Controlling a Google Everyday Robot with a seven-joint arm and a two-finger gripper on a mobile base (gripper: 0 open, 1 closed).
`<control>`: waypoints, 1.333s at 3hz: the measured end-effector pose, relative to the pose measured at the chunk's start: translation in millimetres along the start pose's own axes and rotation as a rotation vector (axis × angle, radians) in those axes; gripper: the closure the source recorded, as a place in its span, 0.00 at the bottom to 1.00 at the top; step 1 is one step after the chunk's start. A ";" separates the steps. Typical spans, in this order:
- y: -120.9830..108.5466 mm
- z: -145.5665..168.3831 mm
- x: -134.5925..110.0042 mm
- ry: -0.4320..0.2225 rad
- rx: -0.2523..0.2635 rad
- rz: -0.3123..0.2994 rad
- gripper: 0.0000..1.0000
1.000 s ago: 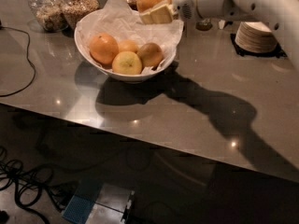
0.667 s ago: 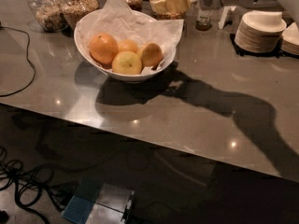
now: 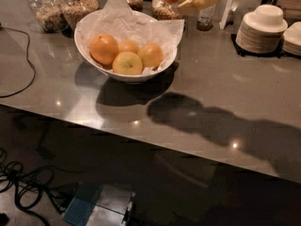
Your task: Pick orange from white bowl
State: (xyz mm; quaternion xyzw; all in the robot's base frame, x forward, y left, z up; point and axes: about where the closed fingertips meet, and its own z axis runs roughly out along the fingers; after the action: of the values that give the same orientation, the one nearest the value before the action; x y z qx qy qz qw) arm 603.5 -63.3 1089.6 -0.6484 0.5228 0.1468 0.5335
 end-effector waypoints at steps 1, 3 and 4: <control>42.8 -21.7 -31.4 0.104 -0.152 -0.131 1.00; 76.9 -16.6 -67.3 0.068 -0.146 -0.183 1.00; 124.5 -5.4 -81.3 0.039 -0.159 -0.194 1.00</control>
Offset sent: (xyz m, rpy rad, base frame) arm -0.0401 0.0025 0.0114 -0.1481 -0.0330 0.0700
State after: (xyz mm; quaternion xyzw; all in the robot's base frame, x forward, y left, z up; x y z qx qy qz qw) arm 464.3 -11.1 1085.5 -0.7388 0.4547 0.1230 0.4819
